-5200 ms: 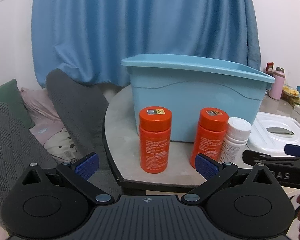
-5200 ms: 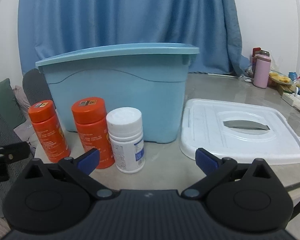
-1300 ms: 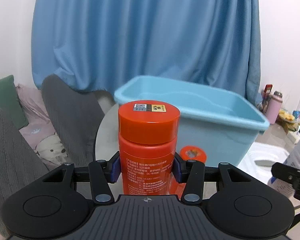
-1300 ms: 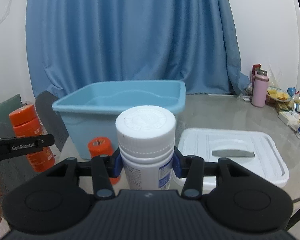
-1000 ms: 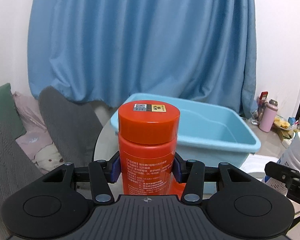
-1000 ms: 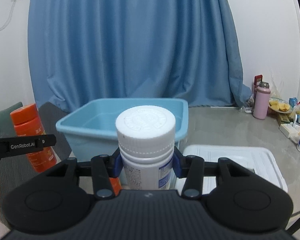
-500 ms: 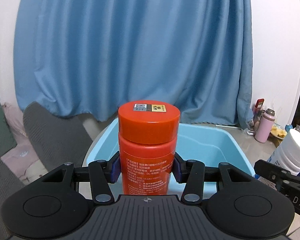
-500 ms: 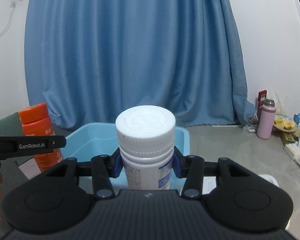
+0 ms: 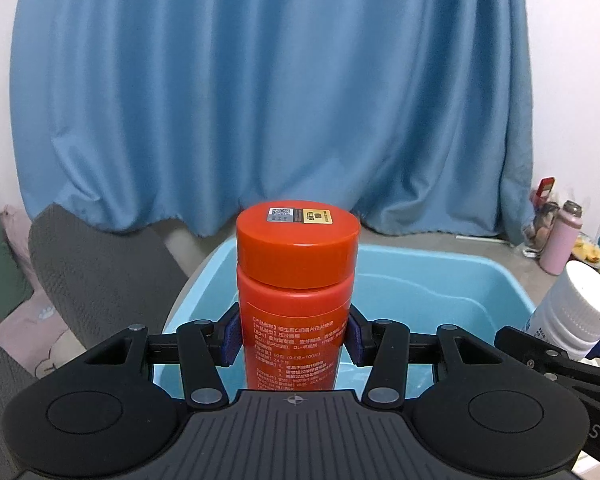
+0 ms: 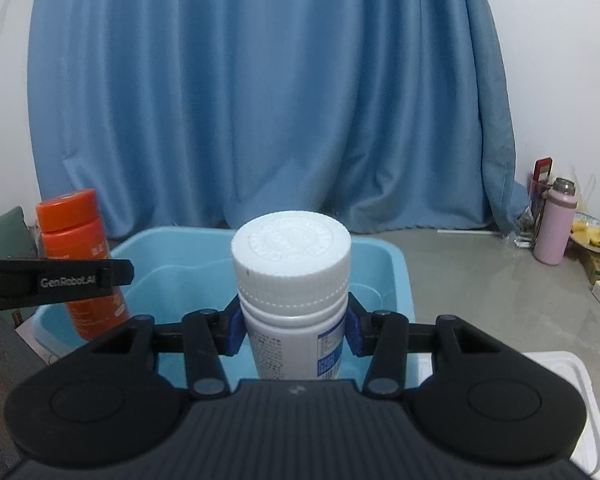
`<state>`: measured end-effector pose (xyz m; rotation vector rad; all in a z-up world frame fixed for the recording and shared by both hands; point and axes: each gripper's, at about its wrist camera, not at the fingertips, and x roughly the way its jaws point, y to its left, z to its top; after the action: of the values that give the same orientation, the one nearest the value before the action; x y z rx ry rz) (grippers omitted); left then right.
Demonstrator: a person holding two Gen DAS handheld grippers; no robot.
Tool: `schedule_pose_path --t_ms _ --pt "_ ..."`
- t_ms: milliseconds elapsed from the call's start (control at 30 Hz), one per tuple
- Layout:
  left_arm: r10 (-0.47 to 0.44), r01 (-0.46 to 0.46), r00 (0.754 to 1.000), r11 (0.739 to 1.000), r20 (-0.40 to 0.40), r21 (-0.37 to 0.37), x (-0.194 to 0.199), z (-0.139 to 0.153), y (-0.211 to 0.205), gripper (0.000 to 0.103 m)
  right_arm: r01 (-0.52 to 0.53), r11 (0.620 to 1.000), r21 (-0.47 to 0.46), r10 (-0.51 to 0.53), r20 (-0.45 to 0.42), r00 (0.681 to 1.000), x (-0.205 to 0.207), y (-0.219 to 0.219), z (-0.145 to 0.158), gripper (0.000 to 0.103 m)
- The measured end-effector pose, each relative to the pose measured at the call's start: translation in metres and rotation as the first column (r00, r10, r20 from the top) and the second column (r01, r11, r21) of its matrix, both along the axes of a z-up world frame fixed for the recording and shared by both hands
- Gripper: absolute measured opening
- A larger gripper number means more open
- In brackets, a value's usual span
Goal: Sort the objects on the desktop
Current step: 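Lift the orange bottle over the blue bin with the left tool while the right tool carries the white bottle, then drop the orange bottle into the bin with the left tool while the right tool releases the white bottle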
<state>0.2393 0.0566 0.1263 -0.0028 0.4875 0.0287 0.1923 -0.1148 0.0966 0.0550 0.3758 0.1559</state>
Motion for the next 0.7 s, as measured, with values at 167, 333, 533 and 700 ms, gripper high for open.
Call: schedule_pose_path --t_ms 167,333,533,700 --pt "-0.004 0.005 1.0 1.0 -0.023 0.023 0.009 -0.01 0.004 0.05 0.016 1.0 -0.014 -0.017 -0.046 0.999 0.012 0.001 -0.01 0.048" --pt "0.025 -0.024 0.998 1.0 -0.064 0.013 0.016 -0.019 0.01 0.063 0.032 0.999 -0.032 -0.036 -0.119 0.992 0.021 -0.002 -0.017 0.066" --pt "0.039 -0.039 0.999 0.999 -0.006 0.004 0.002 -0.009 0.013 0.09 0.005 0.999 -0.035 -0.007 -0.052 0.999 0.004 0.001 -0.005 0.083" --pt "0.042 -0.042 0.999 0.999 0.023 0.014 -0.017 0.0 0.005 0.09 0.003 1.0 -0.02 -0.004 -0.021 1.0 -0.011 0.0 0.006 0.083"
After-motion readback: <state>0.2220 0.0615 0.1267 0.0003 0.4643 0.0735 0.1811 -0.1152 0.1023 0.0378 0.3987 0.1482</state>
